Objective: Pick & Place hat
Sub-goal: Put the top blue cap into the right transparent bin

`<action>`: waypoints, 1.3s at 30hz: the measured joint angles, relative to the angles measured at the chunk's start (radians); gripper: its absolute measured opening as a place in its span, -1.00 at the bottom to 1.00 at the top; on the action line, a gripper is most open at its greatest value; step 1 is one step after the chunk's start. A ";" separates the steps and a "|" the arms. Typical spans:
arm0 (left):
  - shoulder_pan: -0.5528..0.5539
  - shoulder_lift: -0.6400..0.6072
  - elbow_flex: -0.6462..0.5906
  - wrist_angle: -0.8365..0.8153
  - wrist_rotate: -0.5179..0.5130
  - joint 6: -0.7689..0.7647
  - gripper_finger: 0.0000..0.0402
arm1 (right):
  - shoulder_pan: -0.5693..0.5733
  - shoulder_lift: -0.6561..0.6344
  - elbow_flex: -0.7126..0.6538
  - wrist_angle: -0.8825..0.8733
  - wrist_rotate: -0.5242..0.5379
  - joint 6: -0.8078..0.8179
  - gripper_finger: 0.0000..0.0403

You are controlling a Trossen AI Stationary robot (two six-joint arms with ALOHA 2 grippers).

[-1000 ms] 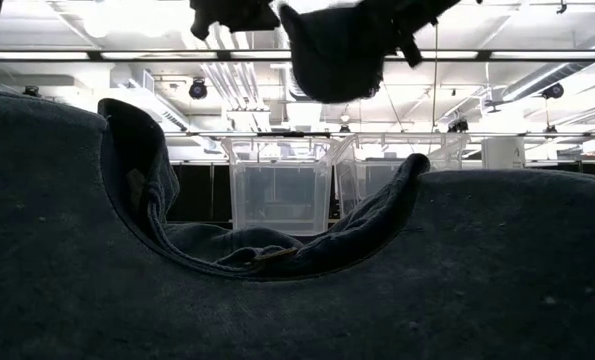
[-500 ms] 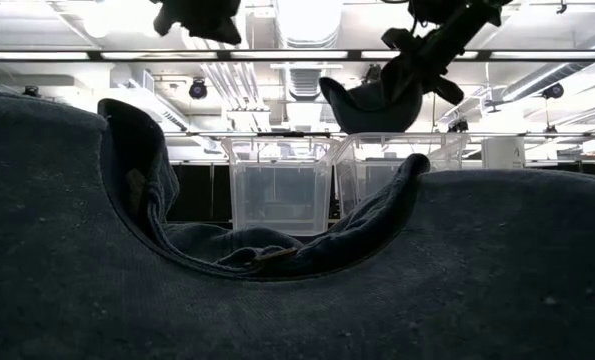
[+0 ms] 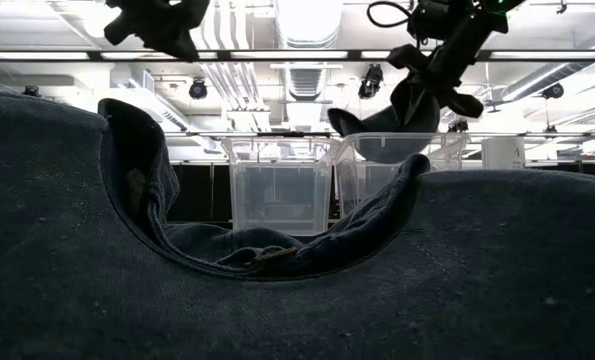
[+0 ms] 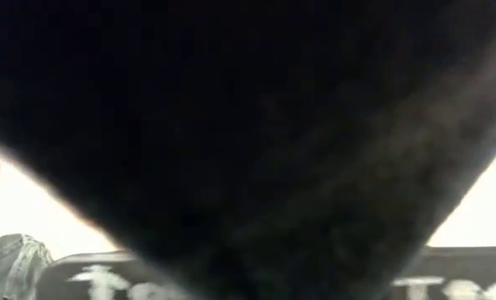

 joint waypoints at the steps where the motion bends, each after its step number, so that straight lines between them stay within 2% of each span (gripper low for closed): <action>1: 0.000 -0.004 -0.010 0.001 0.000 -0.005 -0.72 | 0.003 0.000 -0.004 0.000 0.000 0.007 -0.94; 13: 0.000 -0.021 -0.095 0.003 0.002 -0.094 -0.72 | 0.013 0.000 -0.025 0.001 -0.001 -0.001 -0.93; 26: 0.000 -0.027 -0.106 0.022 0.003 -0.105 -0.72 | 0.012 0.000 -0.029 0.002 -0.001 -0.035 -0.54; 39: -0.001 -0.027 -0.106 0.022 0.003 -0.104 -0.72 | 0.012 0.000 -0.020 -0.055 -0.010 -0.039 -0.51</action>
